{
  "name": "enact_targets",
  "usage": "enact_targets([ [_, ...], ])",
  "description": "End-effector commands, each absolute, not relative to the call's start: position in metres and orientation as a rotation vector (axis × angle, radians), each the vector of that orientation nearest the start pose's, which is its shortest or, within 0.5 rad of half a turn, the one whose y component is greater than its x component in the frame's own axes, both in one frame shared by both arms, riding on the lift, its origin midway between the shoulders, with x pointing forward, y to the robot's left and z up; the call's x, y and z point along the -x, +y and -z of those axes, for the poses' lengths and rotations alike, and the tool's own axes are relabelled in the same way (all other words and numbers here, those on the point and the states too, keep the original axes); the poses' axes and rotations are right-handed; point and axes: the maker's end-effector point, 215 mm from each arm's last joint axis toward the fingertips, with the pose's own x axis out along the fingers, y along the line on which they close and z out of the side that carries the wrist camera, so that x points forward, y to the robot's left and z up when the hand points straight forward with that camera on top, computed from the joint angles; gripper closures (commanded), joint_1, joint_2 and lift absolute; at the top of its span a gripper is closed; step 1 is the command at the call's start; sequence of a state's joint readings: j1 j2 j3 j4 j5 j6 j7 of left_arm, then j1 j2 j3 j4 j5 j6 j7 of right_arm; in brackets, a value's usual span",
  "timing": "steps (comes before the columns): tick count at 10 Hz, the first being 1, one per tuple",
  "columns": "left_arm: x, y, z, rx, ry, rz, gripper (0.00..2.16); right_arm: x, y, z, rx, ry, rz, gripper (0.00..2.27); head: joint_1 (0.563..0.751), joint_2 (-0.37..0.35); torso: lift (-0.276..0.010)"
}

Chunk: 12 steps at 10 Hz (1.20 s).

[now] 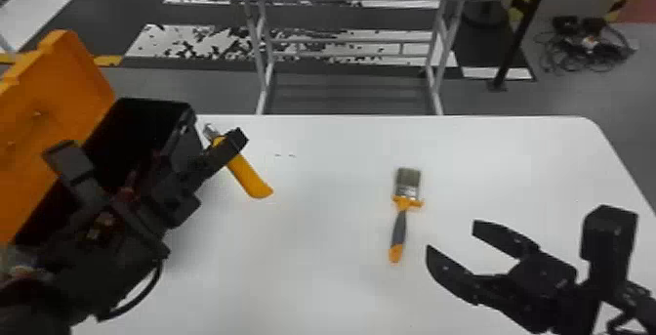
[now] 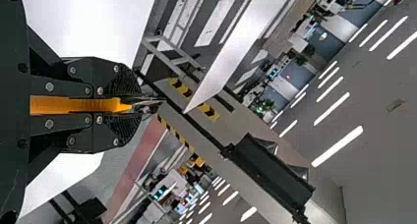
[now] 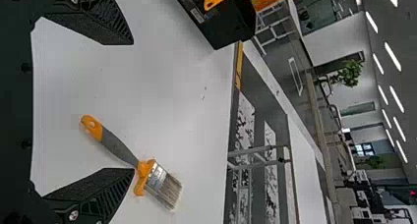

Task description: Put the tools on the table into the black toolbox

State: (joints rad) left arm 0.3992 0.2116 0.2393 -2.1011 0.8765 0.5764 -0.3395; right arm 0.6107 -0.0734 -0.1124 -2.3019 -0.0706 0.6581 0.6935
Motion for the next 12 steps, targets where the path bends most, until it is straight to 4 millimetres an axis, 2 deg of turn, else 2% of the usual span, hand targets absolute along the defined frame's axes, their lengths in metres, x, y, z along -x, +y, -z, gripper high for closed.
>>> enact_targets([
  [1,-0.453,0.25,0.322,0.598,0.24,0.397,2.13,-0.345,-0.155,0.418,-0.155,0.504,-0.574,0.11,0.695,0.093,-0.075],
  [3,-0.459,0.302,0.31,0.541,0.207,0.327,2.13,-0.352,-0.162,0.426,-0.164,0.465,-0.512,0.11,0.695,0.133,-0.075],
  [6,-0.472,0.375,0.299,0.475,0.166,0.229,2.13,-0.352,-0.165,0.439,-0.187,0.468,-0.473,0.11,0.695,0.223,-0.075],
  [8,-0.475,0.421,0.308,0.436,0.167,0.145,2.13,-0.351,-0.168,0.444,-0.187,0.476,-0.465,0.11,0.695,0.283,-0.075],
  [10,-0.481,0.447,0.327,0.362,0.197,0.065,2.11,-0.35,-0.167,0.446,-0.188,0.477,-0.464,0.11,0.695,0.331,-0.075],
  [11,-0.479,0.457,0.337,0.363,0.205,0.034,1.81,-0.35,-0.166,0.446,-0.19,0.48,-0.465,0.11,0.695,0.35,-0.075],
  [12,-0.478,0.464,0.345,0.378,0.205,-0.006,0.51,-0.35,-0.166,0.447,-0.191,0.483,-0.462,0.11,0.695,0.35,-0.075],
])
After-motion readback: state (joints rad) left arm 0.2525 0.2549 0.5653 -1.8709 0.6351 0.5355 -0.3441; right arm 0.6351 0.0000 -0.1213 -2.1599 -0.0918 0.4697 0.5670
